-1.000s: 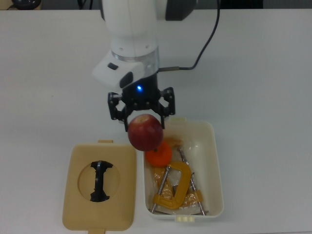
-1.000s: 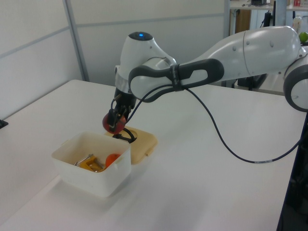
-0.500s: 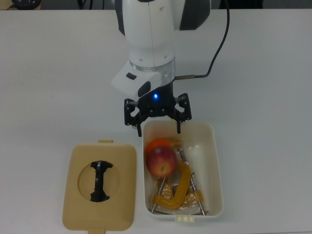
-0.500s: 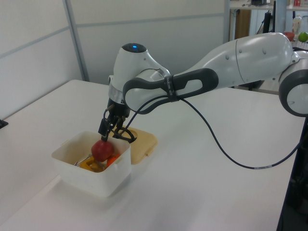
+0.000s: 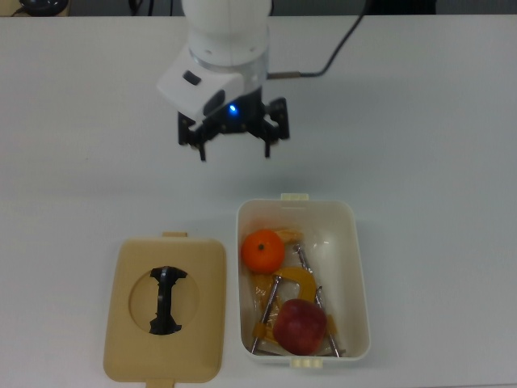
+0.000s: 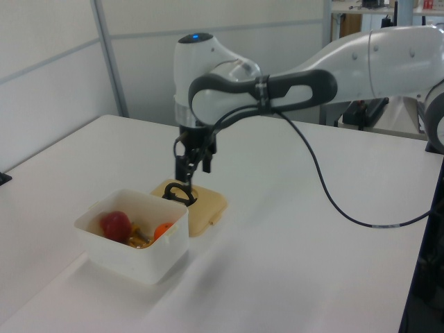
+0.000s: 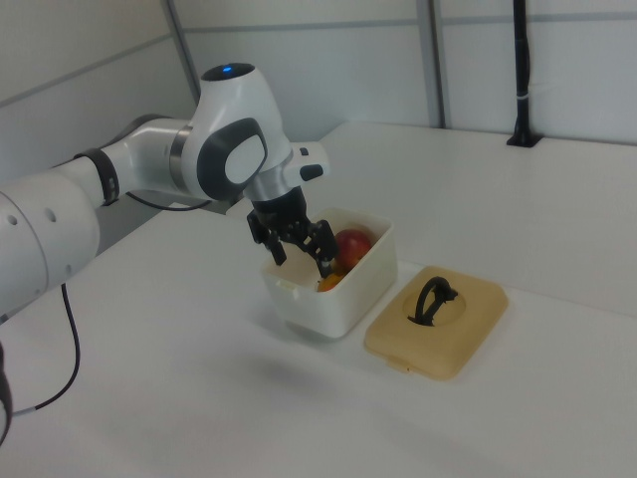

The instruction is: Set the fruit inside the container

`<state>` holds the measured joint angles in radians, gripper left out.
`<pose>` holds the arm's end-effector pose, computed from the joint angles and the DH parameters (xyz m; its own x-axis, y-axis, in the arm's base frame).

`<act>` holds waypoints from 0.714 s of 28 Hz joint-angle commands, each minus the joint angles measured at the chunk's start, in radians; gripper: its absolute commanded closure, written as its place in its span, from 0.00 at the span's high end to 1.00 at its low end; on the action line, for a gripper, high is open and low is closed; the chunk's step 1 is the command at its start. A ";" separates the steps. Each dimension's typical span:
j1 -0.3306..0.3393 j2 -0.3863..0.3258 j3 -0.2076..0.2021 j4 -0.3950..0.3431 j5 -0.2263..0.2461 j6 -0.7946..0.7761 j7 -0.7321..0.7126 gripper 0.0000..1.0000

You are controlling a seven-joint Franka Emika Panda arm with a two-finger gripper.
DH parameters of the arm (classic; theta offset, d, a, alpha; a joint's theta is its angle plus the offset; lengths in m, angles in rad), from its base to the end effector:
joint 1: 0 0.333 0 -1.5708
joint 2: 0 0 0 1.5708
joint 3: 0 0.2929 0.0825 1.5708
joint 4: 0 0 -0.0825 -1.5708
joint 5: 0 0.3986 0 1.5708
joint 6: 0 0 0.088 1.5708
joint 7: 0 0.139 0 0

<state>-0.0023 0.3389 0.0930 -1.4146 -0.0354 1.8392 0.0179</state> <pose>0.6797 0.0503 0.4604 0.9935 0.0738 0.0871 0.0739 -0.9973 0.0024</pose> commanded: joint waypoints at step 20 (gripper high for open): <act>-0.081 -0.052 -0.107 -0.024 -0.014 -0.209 -0.136 1.00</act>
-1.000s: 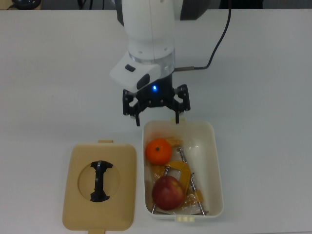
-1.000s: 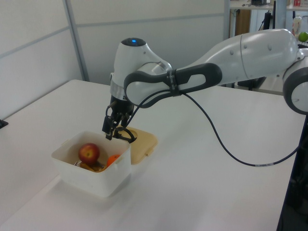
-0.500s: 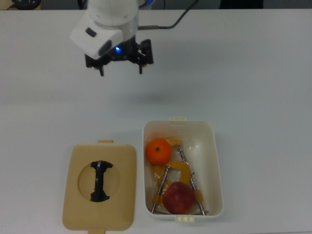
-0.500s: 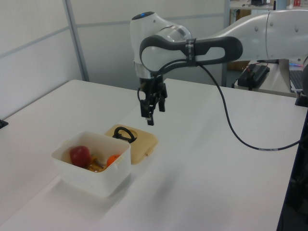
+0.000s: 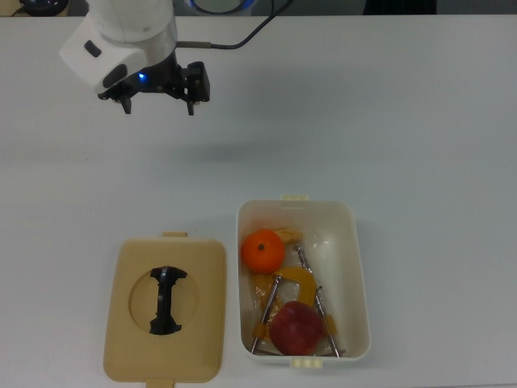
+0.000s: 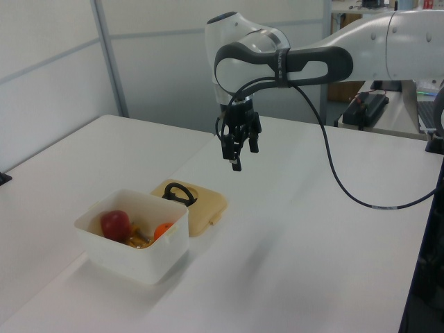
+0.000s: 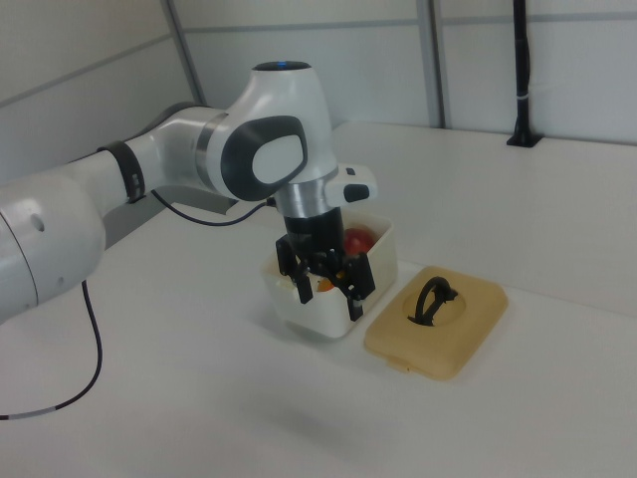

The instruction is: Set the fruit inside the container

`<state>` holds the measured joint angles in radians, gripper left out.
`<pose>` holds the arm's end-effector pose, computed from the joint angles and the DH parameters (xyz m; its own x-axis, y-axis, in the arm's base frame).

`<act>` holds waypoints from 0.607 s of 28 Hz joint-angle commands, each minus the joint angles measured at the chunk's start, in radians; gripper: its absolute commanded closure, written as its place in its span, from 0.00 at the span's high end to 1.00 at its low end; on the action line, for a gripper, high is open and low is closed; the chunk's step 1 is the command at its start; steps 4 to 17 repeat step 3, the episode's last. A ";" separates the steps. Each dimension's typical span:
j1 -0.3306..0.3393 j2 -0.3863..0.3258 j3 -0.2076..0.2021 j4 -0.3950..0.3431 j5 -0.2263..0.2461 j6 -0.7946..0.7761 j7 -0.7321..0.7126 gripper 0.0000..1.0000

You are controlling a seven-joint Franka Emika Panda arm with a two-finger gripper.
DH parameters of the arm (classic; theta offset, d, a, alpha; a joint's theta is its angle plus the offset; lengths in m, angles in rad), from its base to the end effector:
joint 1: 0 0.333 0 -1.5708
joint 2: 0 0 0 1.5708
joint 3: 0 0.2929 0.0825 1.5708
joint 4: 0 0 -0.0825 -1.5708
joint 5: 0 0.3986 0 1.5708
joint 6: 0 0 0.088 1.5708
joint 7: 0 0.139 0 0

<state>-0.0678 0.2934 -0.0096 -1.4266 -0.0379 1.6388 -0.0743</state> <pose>0.6443 -0.0544 0.4663 0.9965 -0.0001 -0.0839 0.0027 -0.9994 0.0341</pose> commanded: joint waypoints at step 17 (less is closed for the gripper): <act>-0.013 -0.008 -0.004 -0.023 -0.011 -0.013 -0.044 1.00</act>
